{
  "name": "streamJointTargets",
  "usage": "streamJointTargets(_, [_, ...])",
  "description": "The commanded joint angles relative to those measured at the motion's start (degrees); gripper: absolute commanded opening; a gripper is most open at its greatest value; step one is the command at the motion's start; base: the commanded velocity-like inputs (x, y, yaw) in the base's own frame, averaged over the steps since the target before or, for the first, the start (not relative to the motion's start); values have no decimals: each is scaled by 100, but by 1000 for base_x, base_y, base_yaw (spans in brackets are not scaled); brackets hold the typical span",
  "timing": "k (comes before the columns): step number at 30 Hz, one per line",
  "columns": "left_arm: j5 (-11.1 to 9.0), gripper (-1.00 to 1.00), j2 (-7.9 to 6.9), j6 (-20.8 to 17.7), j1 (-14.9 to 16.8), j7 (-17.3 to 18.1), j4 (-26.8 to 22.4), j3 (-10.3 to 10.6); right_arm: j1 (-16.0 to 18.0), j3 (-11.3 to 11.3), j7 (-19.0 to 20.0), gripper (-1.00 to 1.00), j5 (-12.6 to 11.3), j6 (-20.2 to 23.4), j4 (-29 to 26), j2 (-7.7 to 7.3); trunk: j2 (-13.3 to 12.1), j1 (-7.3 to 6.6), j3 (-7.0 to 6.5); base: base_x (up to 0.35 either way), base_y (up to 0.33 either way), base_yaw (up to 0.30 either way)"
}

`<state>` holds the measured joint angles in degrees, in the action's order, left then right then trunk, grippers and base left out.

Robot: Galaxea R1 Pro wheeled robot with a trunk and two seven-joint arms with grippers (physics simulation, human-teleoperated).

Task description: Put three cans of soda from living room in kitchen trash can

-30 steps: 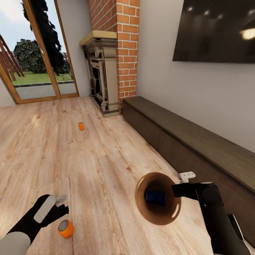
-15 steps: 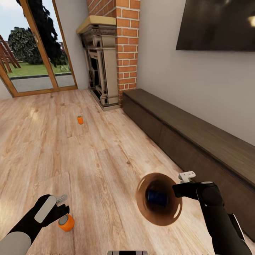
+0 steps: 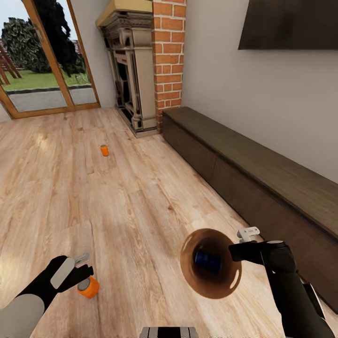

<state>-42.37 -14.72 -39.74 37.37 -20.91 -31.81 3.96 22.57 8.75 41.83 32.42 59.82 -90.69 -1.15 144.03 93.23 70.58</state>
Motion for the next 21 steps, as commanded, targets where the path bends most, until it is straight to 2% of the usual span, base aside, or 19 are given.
streamJointTargets(1, [14,100,1,14,2,17,15,0,2,0,9,-100,-85,18,-2,0,2,2,22,0,0,0])
streamJointTargets(10, [62,100,2,146,60,89,69,0,0,-1,9,-100,-90,18,-19,0,14,25,222,0,0,0])
streamJointTargets(21, [64,100,-37,150,554,107,70,7,3,24,9,-100,-89,18,-37,0,29,53,465,0,0,0])
